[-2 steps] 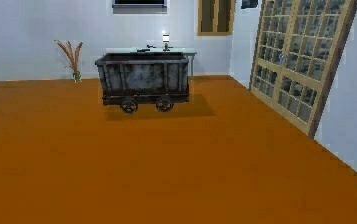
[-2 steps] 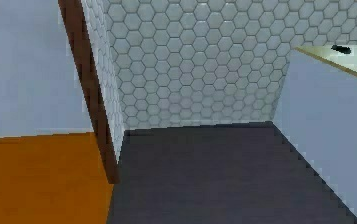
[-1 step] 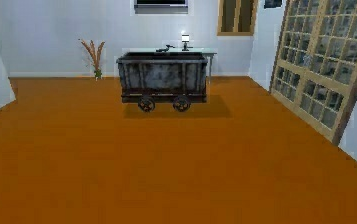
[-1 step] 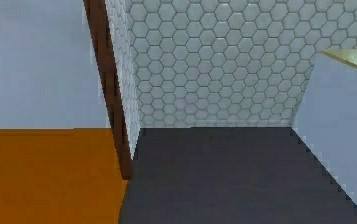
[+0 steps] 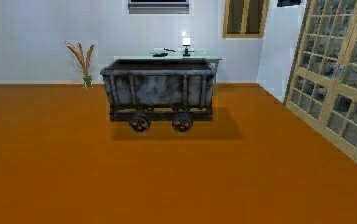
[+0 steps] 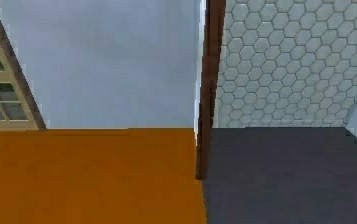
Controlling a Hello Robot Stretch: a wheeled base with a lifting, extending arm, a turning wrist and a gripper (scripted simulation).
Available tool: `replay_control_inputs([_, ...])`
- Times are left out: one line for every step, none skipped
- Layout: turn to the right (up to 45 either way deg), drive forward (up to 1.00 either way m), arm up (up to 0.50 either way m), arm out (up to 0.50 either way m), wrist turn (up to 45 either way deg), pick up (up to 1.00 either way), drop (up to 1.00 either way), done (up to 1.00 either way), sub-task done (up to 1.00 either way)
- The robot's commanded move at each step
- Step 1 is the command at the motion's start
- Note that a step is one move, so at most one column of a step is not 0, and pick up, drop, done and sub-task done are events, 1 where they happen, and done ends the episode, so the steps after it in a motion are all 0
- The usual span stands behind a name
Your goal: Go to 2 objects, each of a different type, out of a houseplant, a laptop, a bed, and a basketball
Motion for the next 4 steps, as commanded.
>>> replay_control_inputs([-45.0, 0.00, 0.00, 0.00, 0.0, 0.00, 0.00, 0.00, 0.00])
replay_control_inputs([-24.0, 0.00, 0.00, 0.00, 0.0, 0.00, 0.00, 0.00, 0.00])
replay_control_inputs([0.0, 1.00, 0.00, 0.00, 0.0, 0.00, 0.00, 0.00, 0.00])
replay_control_inputs([-24.0, 0.00, 0.00, 0.00, 0.0, 0.00, 0.00, 0.00, 0.00])
